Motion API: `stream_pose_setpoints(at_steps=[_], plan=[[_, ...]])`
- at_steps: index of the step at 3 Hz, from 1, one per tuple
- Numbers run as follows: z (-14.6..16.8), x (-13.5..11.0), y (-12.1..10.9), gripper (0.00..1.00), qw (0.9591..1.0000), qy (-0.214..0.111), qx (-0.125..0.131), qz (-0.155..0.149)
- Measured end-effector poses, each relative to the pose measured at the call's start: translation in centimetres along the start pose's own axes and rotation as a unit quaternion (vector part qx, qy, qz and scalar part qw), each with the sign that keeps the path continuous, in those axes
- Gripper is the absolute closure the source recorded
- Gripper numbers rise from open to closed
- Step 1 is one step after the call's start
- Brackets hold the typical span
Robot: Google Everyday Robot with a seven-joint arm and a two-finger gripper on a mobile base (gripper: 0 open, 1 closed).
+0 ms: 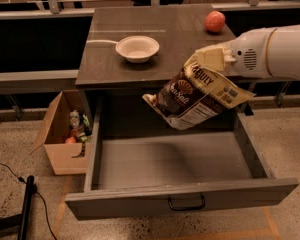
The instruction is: Place brown chip bag into top drawer
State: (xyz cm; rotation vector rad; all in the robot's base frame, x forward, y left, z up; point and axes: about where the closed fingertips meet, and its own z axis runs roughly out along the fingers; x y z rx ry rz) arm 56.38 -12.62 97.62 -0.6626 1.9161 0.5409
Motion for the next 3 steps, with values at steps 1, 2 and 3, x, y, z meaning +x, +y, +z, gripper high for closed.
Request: stream_pose_setpoints(at_steps=[1, 2, 3], plan=[[0.73, 1.9, 1.11, 0.36, 0.9995, 0.006, -0.013, -0.03], [0.78, 1.72, 1.37, 0.12, 0.9992, 0.006, -0.014, -0.036], [0.82, 1.58, 1.59, 0.0, 0.9992, 0.006, -0.014, -0.038]])
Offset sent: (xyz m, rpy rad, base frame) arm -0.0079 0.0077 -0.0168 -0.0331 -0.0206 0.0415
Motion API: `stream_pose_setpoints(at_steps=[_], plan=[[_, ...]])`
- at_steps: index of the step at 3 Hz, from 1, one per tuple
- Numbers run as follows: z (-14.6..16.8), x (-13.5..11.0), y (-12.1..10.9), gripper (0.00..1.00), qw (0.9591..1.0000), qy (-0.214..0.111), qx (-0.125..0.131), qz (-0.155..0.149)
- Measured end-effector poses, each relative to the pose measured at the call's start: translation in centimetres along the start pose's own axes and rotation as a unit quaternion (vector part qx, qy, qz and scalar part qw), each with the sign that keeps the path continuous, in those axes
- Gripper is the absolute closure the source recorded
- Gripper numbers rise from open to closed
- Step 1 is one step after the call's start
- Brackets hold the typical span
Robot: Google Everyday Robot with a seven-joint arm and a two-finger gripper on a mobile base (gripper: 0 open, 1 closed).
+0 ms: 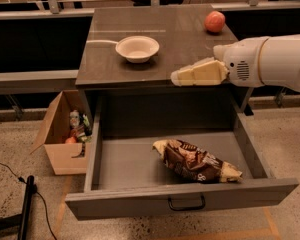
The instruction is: Place brown chip bag into top drawer
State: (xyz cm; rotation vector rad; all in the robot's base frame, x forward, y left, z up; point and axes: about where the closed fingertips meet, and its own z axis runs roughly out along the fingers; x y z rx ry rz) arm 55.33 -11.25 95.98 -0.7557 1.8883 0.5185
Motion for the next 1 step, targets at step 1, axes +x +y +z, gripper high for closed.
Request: stream_pose_setpoints(at_steps=[1], plan=[[0.0, -0.01, 0.01, 0.0, 1.0, 0.0, 0.0, 0.0]])
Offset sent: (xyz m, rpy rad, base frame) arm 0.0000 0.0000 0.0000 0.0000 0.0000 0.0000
